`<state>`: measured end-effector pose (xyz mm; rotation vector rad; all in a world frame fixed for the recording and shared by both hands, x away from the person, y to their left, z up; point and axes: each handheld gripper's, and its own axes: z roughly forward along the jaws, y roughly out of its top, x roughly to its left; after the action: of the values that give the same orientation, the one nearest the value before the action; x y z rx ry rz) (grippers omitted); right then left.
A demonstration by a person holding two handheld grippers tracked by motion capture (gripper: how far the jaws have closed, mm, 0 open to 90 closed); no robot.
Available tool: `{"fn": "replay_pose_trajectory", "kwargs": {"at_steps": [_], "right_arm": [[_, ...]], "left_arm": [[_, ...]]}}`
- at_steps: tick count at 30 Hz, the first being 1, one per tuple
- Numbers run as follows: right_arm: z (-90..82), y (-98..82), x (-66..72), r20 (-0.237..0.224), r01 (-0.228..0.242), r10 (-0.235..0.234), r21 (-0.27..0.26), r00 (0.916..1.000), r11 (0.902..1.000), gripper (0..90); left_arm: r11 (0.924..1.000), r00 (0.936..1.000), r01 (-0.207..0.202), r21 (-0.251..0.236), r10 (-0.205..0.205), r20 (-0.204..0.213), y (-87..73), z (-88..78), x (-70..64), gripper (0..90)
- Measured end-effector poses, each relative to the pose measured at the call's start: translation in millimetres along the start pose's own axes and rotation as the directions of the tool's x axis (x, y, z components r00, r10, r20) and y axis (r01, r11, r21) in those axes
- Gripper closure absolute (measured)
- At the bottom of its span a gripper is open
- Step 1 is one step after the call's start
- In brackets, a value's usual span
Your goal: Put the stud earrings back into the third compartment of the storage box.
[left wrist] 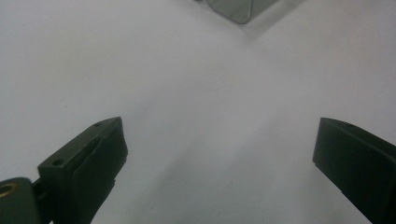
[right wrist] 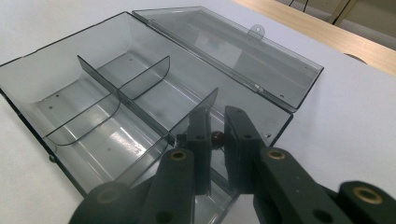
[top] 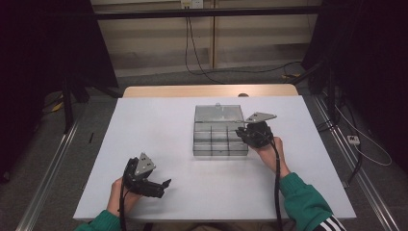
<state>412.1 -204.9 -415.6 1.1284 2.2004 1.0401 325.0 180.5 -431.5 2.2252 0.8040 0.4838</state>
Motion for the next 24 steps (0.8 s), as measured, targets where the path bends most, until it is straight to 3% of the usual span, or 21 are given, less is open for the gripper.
{"fn": "replay_pose_trajectory", "kwargs": {"at_steps": [15, 16, 18, 24], "right_arm": [[10.4, -3.0, -5.1, 0.041, -0.018, 0.016, 0.034, 0.999, 0.9993, 80.4], [11.0, -3.1, -5.4, 0.044, -0.02, 0.018, 0.034, 0.9989, 0.9992, 79.4], [12.2, -3.4, -5.7, 0.051, -0.025, 0.023, 0.036, 0.9984, 0.9991, 68.6], [7.4, -4.1, -8.4, 0.047, -0.044, 0.043, 0.025, 0.998, 0.9987, 61.5]], "left_arm": [[1.0, 1.0, 0.001, 0.0, -0.001, 0.0, 0.0, 0.2, -0.2, 2.5], [1.0, 1.0, 0.001, 0.0, -0.001, 0.001, 0.0, 0.2, -0.2, 2.5], [1.0, 1.0, 0.0, 0.0, 0.0, 0.001, 0.0, 0.0, -0.2, 2.5], [1.0, 1.0, 0.001, -0.004, -0.001, -0.003, -0.1, -0.9, 0.1, 2.5]]}}
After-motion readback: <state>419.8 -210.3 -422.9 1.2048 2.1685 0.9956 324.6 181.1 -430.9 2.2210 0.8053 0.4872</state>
